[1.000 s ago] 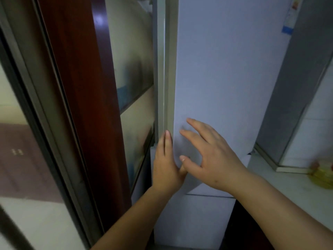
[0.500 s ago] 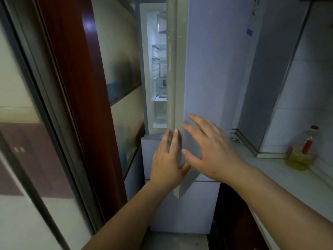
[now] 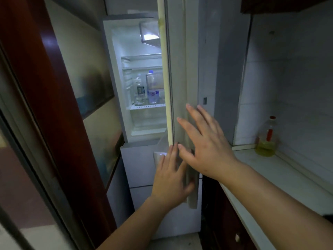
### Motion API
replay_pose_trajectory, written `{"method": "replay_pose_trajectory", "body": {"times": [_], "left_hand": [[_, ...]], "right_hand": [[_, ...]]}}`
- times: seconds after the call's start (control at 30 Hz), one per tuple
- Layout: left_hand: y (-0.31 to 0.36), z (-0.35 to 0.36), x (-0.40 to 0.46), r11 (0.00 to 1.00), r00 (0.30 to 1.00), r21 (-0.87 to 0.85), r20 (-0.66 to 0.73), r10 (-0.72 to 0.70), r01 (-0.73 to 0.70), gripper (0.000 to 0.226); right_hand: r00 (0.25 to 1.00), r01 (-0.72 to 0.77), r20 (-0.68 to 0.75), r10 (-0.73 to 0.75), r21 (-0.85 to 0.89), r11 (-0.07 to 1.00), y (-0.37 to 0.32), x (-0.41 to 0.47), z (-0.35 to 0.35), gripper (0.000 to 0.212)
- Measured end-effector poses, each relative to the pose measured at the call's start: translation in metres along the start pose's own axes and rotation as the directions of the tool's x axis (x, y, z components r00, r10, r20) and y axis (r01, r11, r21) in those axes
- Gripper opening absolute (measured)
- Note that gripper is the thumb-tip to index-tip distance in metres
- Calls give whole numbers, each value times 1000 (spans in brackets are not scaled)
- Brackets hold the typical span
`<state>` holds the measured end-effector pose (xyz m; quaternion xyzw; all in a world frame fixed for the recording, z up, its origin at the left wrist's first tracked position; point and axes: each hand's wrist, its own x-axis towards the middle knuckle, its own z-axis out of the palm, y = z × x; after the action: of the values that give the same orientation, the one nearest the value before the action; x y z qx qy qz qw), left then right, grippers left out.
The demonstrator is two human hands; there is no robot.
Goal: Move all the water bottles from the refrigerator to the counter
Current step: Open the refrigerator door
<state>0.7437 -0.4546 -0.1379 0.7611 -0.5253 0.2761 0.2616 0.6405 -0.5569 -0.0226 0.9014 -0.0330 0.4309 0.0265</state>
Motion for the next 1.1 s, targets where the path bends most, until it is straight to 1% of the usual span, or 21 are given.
{"method": "replay_pose_trajectory", "body": {"times": [0.13,0.37,0.43,0.5,0.57,0.7,0.8,0.9,1.1], "left_hand": [[18,9,6,995,995,21,21,96,-97,87],[47,19,25,959,957,-72,77,280,-275,85],[47,23,34,940,945,-134,53,324,-315,84],[43,28,42,937,950,-163,-8,312,-309,87],[39,34,54,952,963,-144,-43,267,-271,88],[39,46,84,961,967,-104,-22,253,-254,87],[46,57,99,955,961,-109,-17,276,-276,90],[55,67,108,937,949,-146,-30,315,-316,87],[70,85,125,905,920,-170,-26,390,-389,86]], "right_hand": [[1000,3,17,-2,-94,996,12,0,-8,65],[984,-171,10,179,-236,956,39,-17,-19,68],[979,-197,2,205,-259,945,50,-22,-22,69],[973,-221,-2,229,-283,933,59,-26,-26,69],[969,-238,-7,249,-318,918,70,-30,-28,69],[955,-280,-23,295,-389,877,90,-38,-30,67],[940,-322,-46,338,-450,833,102,-43,-31,68],[924,-359,-63,378,-487,796,117,-48,-34,72],[882,-442,-70,466,-468,766,142,-55,-42,82]]}}
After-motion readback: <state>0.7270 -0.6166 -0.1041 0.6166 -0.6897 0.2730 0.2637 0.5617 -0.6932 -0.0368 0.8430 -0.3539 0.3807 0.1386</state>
